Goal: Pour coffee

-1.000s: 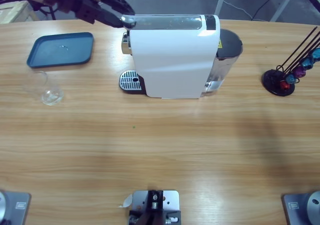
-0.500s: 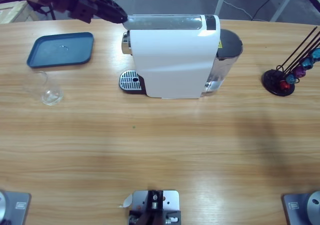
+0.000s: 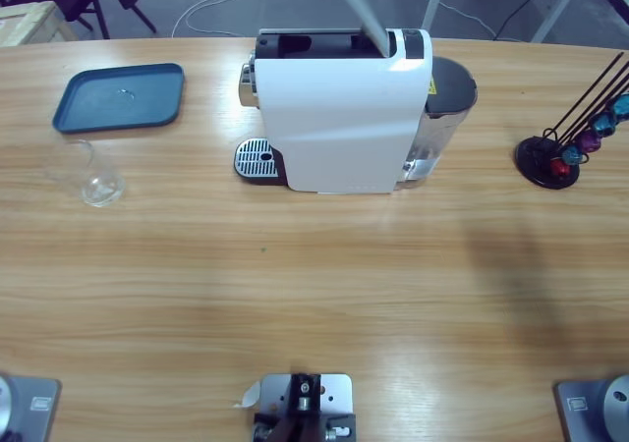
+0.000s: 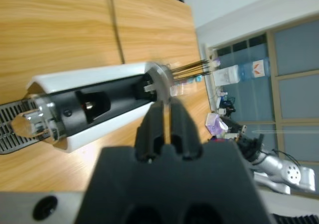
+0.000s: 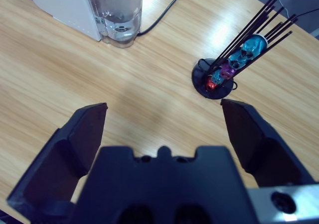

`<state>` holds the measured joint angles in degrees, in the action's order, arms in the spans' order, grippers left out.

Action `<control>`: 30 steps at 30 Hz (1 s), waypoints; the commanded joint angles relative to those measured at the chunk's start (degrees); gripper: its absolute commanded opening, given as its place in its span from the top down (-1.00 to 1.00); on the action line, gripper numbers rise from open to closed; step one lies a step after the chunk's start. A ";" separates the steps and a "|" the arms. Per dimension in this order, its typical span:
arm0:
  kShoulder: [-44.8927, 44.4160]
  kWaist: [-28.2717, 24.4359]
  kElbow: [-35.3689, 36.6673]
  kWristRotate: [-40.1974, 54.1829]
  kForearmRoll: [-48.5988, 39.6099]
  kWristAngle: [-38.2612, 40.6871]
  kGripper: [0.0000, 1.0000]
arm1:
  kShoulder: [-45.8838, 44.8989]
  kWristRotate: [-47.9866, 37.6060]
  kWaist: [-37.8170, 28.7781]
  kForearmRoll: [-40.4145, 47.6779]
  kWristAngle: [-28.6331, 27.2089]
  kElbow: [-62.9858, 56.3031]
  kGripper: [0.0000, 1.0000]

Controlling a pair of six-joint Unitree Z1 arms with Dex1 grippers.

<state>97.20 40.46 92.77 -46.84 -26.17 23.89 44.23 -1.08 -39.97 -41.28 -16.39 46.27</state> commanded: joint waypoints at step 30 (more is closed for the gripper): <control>-25.65 12.19 -33.00 51.77 -7.58 -29.60 -1.00 | 28.02 -4.97 31.41 53.95 7.95 -20.29 -0.18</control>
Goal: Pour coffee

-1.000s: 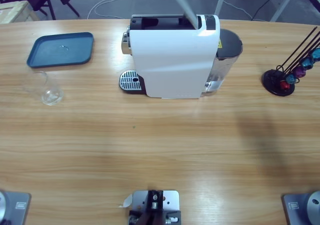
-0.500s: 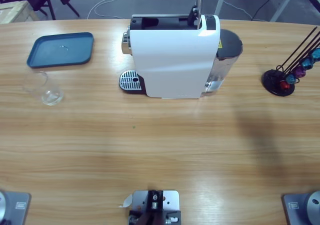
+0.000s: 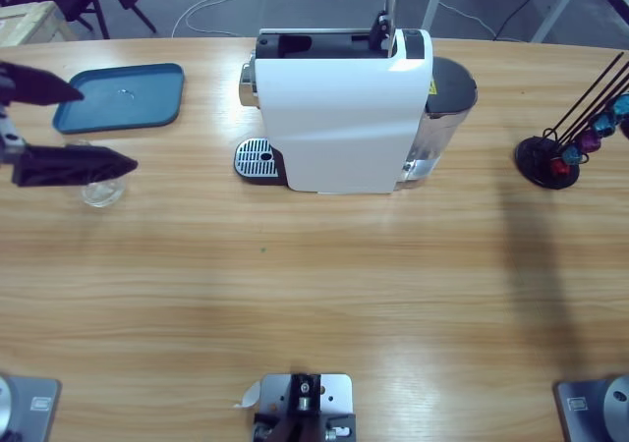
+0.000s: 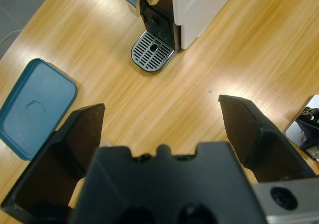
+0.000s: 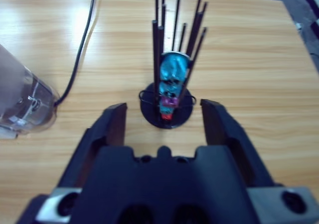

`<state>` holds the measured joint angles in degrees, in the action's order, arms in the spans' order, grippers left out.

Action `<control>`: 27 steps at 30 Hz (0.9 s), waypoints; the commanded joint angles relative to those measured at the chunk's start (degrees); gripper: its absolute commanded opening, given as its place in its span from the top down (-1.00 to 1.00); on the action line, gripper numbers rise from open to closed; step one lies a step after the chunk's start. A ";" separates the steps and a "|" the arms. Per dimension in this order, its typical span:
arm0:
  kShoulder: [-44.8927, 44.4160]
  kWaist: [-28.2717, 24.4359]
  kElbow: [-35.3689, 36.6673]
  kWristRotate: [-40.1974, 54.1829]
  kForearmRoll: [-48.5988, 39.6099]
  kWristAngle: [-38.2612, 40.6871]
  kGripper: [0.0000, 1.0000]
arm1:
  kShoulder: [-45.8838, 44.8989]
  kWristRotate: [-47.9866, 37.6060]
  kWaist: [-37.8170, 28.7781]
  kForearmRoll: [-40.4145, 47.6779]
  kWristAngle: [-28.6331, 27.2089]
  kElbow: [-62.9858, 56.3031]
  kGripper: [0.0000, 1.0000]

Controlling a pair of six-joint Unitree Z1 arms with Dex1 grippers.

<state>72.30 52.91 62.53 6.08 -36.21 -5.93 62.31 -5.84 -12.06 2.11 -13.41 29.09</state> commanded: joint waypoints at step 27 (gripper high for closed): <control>0.65 -0.27 -2.87 -1.95 4.75 0.67 -1.00 | 3.22 2.24 3.62 7.67 0.83 -4.21 0.06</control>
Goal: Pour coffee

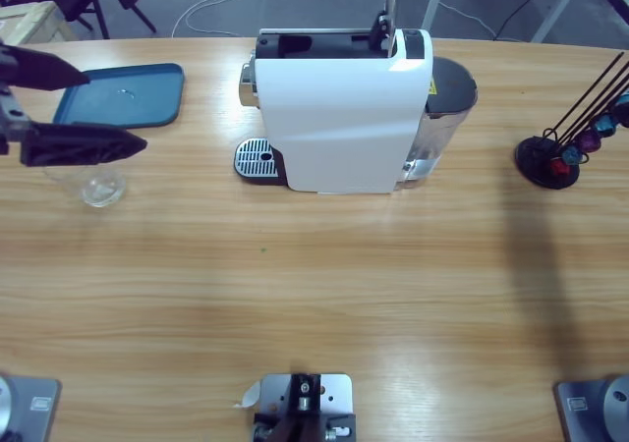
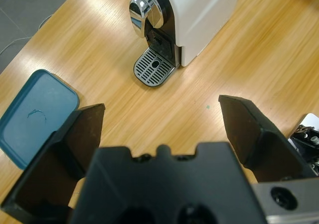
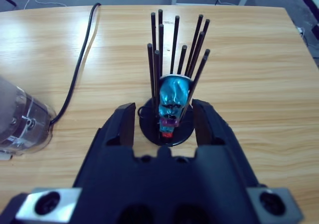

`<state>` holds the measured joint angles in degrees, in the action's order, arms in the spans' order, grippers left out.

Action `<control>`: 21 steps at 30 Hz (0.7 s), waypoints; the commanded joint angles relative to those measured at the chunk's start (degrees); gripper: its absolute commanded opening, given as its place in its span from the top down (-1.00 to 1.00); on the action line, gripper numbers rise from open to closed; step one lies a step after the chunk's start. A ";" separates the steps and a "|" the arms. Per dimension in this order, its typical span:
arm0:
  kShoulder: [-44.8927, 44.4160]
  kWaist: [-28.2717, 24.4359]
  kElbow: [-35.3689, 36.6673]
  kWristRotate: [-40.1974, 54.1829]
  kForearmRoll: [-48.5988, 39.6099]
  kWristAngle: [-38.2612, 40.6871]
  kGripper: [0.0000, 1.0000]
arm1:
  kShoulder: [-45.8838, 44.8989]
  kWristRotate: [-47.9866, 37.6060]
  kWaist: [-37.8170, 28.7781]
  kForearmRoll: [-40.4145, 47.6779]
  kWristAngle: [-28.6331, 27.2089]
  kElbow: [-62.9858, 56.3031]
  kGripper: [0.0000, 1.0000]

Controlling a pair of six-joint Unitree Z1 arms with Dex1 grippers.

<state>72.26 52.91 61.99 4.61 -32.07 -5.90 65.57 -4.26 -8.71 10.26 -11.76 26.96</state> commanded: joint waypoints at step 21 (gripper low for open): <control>0.78 -0.26 -2.40 -0.48 0.61 0.96 -1.00 | 6.67 0.48 0.73 3.94 0.84 -2.00 0.30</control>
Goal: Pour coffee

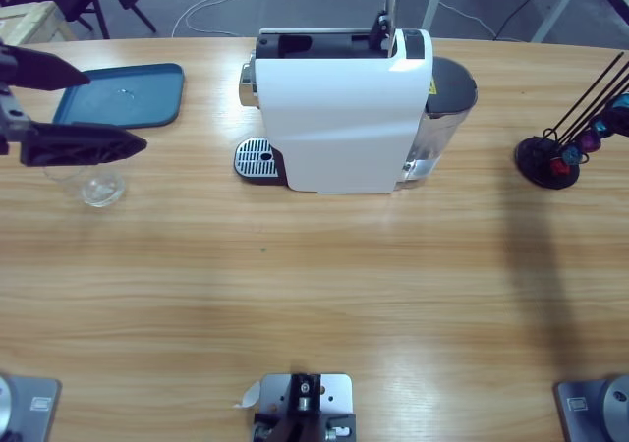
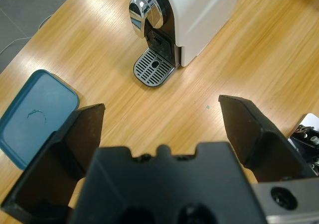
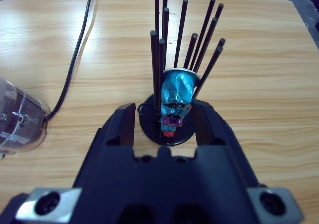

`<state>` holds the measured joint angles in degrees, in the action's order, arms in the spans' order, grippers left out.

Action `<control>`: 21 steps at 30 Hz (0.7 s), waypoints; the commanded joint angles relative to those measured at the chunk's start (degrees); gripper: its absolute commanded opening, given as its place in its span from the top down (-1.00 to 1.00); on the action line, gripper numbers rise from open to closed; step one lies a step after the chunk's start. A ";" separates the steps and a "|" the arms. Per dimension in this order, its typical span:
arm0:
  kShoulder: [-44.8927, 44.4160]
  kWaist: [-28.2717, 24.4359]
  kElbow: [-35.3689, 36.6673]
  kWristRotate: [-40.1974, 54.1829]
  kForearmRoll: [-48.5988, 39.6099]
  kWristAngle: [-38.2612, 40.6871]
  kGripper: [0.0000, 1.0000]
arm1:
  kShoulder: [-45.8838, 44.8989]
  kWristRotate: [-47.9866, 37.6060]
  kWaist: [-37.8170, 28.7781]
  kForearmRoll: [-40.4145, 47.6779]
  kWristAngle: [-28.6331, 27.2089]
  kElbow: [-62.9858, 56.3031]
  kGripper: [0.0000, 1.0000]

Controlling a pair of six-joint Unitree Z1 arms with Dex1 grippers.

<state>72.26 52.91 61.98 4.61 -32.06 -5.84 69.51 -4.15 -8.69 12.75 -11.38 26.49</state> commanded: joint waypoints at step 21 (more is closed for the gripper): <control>2.47 2.43 -2.43 -1.97 2.36 1.10 -1.00 | 3.02 -0.60 0.87 1.91 -1.12 -1.18 0.53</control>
<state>72.70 54.20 61.98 3.66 -30.61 -5.52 71.54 -4.23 -8.29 13.87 -11.38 26.49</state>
